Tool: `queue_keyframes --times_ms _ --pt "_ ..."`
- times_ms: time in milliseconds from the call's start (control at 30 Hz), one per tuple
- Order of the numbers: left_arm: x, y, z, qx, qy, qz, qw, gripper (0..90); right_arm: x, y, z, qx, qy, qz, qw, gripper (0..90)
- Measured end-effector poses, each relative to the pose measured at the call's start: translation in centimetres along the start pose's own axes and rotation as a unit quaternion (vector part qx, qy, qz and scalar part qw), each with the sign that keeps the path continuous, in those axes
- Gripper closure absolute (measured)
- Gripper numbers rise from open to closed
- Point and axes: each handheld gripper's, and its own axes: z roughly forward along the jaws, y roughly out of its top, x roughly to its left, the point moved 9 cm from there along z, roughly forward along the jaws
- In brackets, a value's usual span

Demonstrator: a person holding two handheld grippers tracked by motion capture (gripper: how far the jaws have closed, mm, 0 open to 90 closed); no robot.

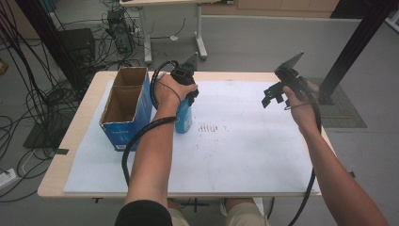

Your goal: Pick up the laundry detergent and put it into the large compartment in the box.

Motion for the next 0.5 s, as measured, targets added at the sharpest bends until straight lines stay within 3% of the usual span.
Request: queue_keyframes --times_ms 500 --pt "0.04 0.02 0.0 0.0 -0.001 -0.002 1.0 39.0 0.01 0.0 0.06 0.001 -0.001 -0.001 1.0 4.4"
